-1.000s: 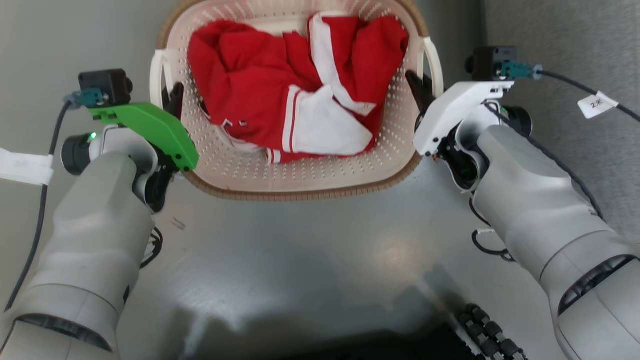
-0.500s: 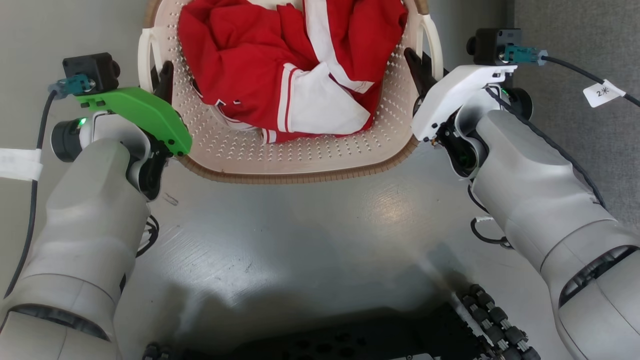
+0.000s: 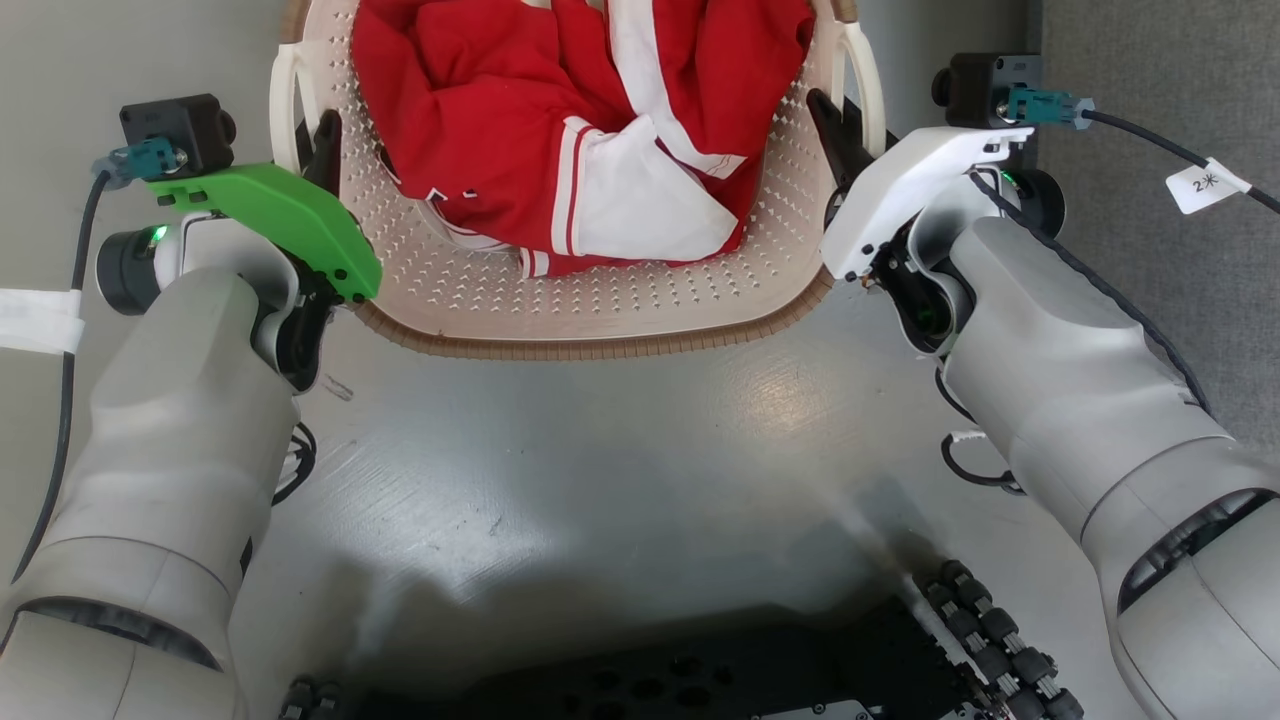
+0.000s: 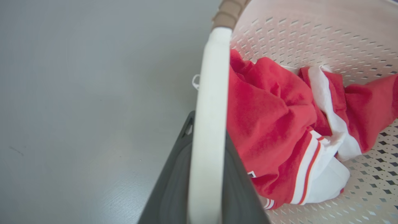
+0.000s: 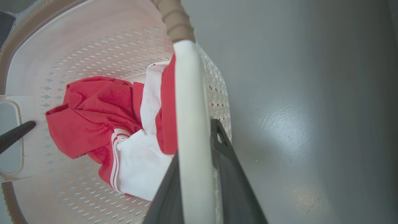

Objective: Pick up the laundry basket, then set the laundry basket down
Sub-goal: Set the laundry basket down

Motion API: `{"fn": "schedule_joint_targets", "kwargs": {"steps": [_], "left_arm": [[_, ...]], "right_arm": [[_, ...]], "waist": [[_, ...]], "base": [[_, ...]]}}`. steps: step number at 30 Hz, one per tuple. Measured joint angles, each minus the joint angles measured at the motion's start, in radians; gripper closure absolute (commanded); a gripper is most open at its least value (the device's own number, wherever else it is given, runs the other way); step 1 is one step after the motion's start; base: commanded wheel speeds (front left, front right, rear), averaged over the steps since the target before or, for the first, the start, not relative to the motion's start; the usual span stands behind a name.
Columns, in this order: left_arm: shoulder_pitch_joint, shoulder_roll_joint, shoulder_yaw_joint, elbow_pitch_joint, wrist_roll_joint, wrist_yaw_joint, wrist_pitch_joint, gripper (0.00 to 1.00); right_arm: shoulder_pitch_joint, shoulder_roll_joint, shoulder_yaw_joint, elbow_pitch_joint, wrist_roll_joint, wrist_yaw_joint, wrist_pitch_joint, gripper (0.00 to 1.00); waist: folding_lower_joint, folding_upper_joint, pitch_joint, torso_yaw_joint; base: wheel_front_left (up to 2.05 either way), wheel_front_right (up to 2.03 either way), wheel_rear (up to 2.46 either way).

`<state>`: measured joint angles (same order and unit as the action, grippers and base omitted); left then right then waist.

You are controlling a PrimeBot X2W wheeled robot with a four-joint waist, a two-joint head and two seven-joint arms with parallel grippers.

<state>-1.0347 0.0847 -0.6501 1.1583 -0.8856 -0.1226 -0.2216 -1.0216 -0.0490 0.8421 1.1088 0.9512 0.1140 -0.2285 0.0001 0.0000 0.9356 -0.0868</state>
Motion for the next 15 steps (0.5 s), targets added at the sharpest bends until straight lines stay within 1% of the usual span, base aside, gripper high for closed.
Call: {"fn": "schedule_joint_targets", "kwargs": {"steps": [3,4,5,6,7,8,10,11,12,13,14,15], "left_arm": [[-0.002,-0.001,0.000,0.003,0.002,0.000,-0.001,1.00],[-0.003,-0.002,0.000,0.005,0.002,0.000,-0.001,1.00],[-0.003,-0.003,0.000,0.008,0.002,0.000,-0.001,1.00],[-0.005,-0.004,0.000,0.011,0.002,0.000,-0.001,1.00],[-0.007,-0.005,-0.001,0.017,0.002,0.000,-0.001,1.00],[-0.008,-0.005,0.000,0.020,0.002,0.000,-0.001,1.00],[-0.009,0.000,0.002,0.030,0.002,0.004,-0.004,1.00],[-0.010,0.002,0.003,0.031,0.002,0.004,-0.006,1.00],[-0.011,0.003,0.003,0.031,0.002,0.004,-0.009,1.00],[-0.012,0.003,0.003,0.031,0.002,0.004,-0.009,1.00],[-0.012,0.002,0.003,0.032,0.002,0.004,-0.009,1.00],[-0.013,0.002,0.004,0.032,0.002,0.004,-0.009,1.00]], "right_arm": [[0.000,0.000,0.001,0.001,0.002,0.000,0.000,1.00],[-0.001,0.000,0.001,0.001,0.003,0.000,0.000,0.95],[-0.001,0.000,0.001,0.001,0.003,0.000,-0.001,0.86],[-0.002,0.000,0.002,0.002,0.004,0.000,-0.001,0.86],[-0.004,0.000,0.002,0.002,0.009,0.005,-0.008,0.66],[-0.006,-0.001,0.001,0.002,0.009,0.010,-0.010,0.64],[-0.013,-0.005,0.002,0.004,0.009,0.012,-0.010,0.64],[-0.016,-0.004,0.003,0.004,0.009,0.013,-0.010,0.66],[-0.016,-0.001,0.004,0.004,0.009,0.017,-0.010,0.71],[-0.016,-0.001,0.004,0.004,0.011,0.017,-0.010,0.71],[-0.016,-0.001,0.004,0.006,0.011,0.017,-0.012,0.71],[-0.016,-0.001,0.004,0.008,0.013,0.017,-0.014,0.65]], "waist": [[0.0000,0.0000,0.004,0.000],[0.0000,0.0000,0.005,0.000],[0.0000,0.0000,0.006,0.001],[0.0000,0.0000,0.006,0.001],[0.0000,0.0000,0.007,0.000],[0.0000,0.0000,0.008,0.000],[0.0000,0.0000,0.009,0.000],[0.0000,0.0000,0.009,0.000],[0.0000,0.0000,0.010,0.000],[0.0000,0.0000,0.010,0.000],[0.0000,0.0000,0.011,0.000],[0.0000,0.0000,0.011,0.000]], "base": [[0.00,0.00,0.00],[0.00,0.00,0.00],[0.00,0.00,0.00],[0.00,0.00,0.00],[0.00,0.00,0.00],[0.00,0.00,0.00],[0.00,0.00,0.00],[0.00,0.00,0.00],[0.00,0.00,0.00],[0.00,0.00,0.00],[0.00,0.00,0.00],[0.00,0.00,0.00]]}}
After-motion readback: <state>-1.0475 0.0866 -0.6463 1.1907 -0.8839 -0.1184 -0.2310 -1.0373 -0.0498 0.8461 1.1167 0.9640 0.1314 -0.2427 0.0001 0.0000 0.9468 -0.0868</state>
